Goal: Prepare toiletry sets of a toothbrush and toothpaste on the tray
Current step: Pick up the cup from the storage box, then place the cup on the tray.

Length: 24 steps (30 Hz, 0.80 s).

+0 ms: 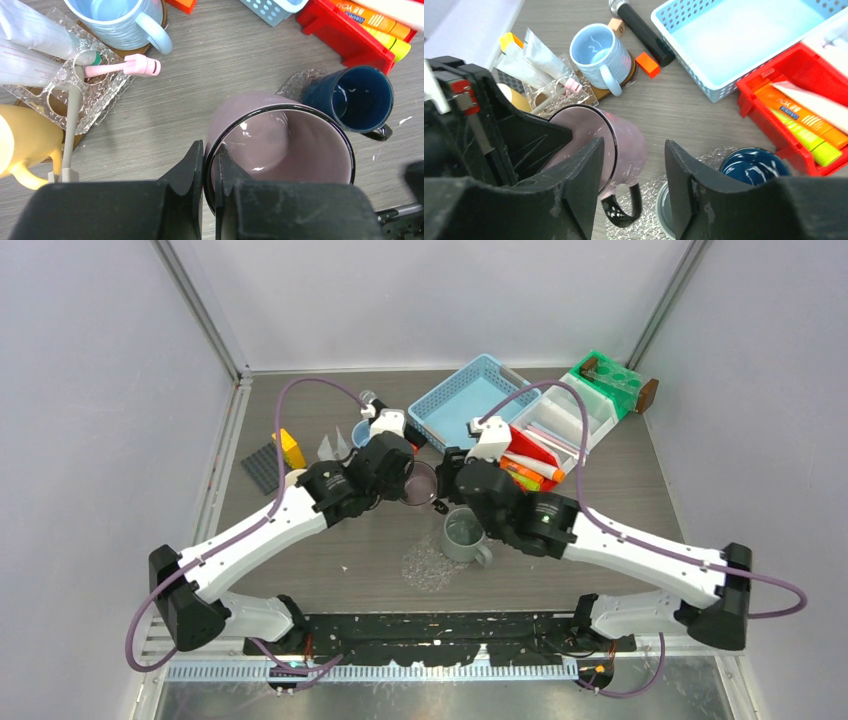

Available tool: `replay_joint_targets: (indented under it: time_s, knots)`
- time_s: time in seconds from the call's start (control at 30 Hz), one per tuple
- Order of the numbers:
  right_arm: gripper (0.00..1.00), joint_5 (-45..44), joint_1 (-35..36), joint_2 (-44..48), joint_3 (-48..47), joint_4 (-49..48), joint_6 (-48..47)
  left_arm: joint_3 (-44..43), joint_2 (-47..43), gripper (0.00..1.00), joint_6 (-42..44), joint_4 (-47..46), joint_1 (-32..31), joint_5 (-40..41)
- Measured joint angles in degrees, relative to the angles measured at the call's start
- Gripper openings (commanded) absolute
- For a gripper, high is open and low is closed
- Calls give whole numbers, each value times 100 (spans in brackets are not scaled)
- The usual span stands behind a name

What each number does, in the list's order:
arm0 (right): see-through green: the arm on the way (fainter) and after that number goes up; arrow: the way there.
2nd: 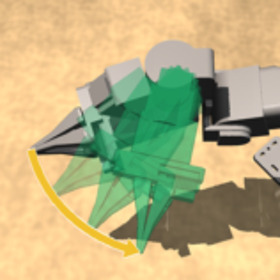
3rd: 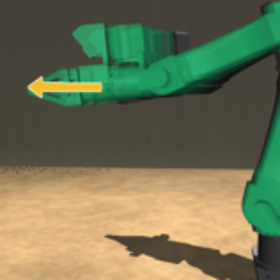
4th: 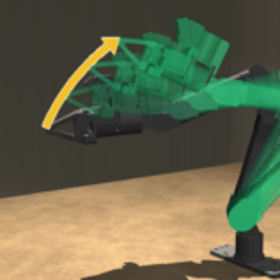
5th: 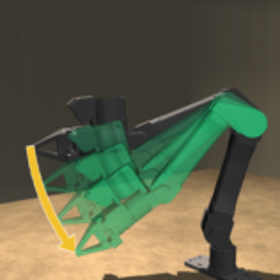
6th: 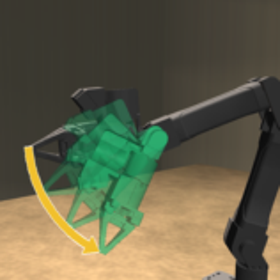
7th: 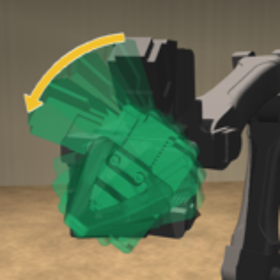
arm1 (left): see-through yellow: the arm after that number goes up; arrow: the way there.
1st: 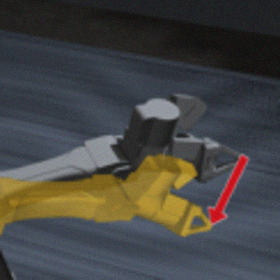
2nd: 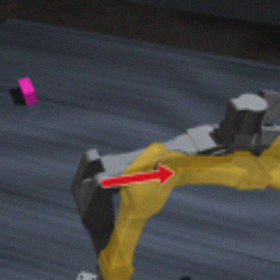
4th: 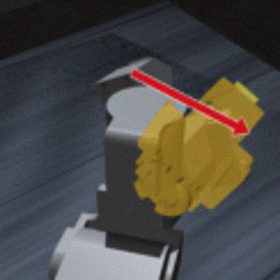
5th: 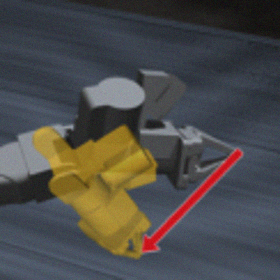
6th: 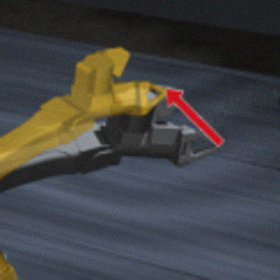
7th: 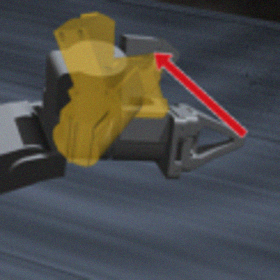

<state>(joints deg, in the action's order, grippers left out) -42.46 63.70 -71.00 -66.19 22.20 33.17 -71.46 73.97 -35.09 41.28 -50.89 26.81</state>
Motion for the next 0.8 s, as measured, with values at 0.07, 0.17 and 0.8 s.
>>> replay_joint_targets:
  time_s: [0.07,0.17,0.8]
  knots:
    - [63,-28,0,380,197,-203,-179,-186,85,0,20,227,0,-50]
    - [71,-184,0,944,586,-518,-527,-299,144,0,20,518,-20,-188]
    - [89,-2046,0,3348,3053,-2533,-2914,780,494,0,-531,645,-1154,-374]
